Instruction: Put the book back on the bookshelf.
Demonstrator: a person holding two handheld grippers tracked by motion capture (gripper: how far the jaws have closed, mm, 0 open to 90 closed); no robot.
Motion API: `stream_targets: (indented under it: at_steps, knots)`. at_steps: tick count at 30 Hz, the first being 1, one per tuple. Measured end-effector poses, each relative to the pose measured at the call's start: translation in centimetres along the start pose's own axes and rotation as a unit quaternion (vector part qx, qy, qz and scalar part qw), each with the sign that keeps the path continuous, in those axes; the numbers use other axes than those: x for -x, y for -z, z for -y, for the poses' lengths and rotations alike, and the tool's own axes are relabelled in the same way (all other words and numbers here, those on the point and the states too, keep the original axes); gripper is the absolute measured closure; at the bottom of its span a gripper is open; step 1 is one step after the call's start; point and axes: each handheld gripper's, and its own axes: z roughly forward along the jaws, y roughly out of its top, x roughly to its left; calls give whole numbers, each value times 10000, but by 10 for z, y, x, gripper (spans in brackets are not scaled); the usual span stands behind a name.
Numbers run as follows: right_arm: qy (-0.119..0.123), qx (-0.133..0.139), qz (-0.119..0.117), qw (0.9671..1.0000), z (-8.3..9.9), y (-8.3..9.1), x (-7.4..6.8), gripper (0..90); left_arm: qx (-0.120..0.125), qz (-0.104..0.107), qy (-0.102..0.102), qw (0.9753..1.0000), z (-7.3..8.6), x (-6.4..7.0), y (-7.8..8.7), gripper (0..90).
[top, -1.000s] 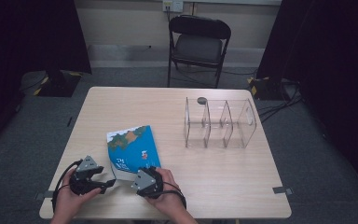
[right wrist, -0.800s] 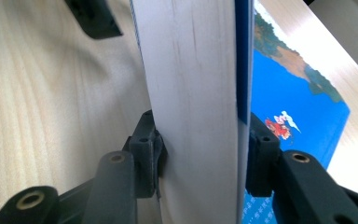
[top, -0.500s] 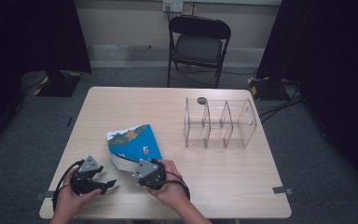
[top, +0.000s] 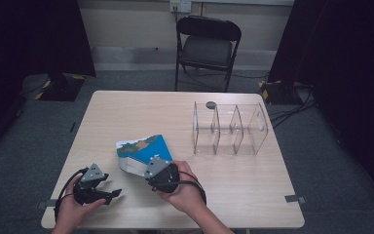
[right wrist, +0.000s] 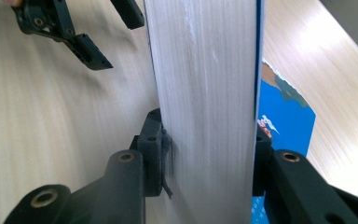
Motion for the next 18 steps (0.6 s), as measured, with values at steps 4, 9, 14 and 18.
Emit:
stream_targets:
  at_steps: [4,9,14,18]
  knots:
    - [-142,-118,-65,9998,-5,16,5,616,4,13,-105,9999,1,2,-2,196]
    - [-254,-255,-174,9992,-12,32,11,618,1,22,-160,9999,3,3,-4,196]
    - [-335,-339,-278,9985,-19,43,16,619,2,75,-146,9999,5,5,-6,197]
    - [-445,-328,-338,9979,-24,49,21,619,26,102,-170,9998,5,7,-6,203]
